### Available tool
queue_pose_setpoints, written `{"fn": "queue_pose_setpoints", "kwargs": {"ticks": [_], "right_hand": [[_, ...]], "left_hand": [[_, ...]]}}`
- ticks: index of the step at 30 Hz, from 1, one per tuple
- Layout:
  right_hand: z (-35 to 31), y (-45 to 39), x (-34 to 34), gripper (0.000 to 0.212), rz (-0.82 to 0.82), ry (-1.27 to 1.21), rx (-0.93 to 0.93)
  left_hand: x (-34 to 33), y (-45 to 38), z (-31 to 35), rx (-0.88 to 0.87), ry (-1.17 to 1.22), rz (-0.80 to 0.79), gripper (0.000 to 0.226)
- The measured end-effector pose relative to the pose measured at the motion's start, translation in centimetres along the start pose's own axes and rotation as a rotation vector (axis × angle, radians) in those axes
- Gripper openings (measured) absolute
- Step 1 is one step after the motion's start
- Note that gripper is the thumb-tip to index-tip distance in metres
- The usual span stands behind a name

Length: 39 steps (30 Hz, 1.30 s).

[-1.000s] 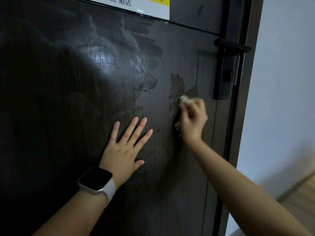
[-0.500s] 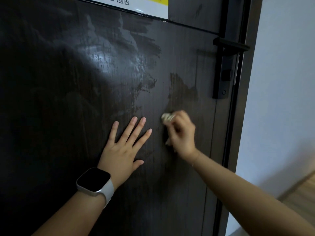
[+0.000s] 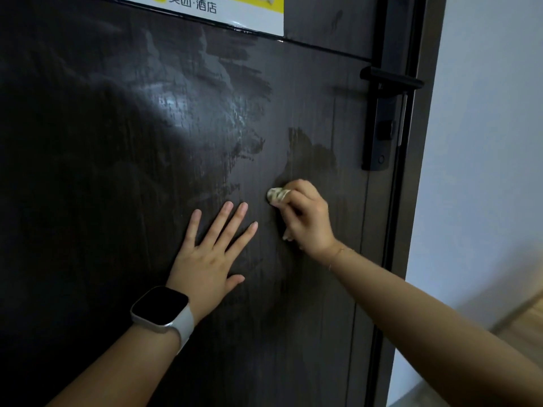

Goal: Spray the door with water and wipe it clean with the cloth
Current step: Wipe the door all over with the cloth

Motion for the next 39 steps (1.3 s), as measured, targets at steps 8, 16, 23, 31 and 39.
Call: {"fn": "queue_pose_setpoints", "kwargs": {"ticks": [8, 16, 23, 31, 39], "right_hand": [[3.9, -4.2, 2.9, 0.011, 0.640, -0.151, -0.544], [0.3, -5.5, 1.7, 0.007, 0.395, -0.074, -0.356], [1.3, -7.9, 1.1, 0.015, 0.704, -0.049, -0.731], [-2.7, -9.0, -0.9, 0.043, 0.080, 0.229, 0.031], [3.3, -10.0, 2.7, 0.045, 0.409, 0.043, -0.581]], "left_hand": [[-0.2, 0.1, 0.2, 0.007, -0.005, -0.023, 0.113], [0.7, 0.0, -0.3, 0.018, 0.048, -0.039, 0.103], [6.7, -3.0, -4.2, 0.096, 0.144, 0.193, 0.063], [10.9, -9.9, -12.0, 0.077, 0.042, 0.393, 0.055], [8.9, -10.6, -12.4, 0.075, -0.076, 0.350, 0.054]]}}
Point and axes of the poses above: each hand's wrist, its own y-axis away from the middle knuckle, its own x-axis out of the back of the hand, z = x × y, the point moved 3 cm from there along -y, towards the middle knuckle, and after that the axes turned 7 degrees about -z, right-handed, at the moved point
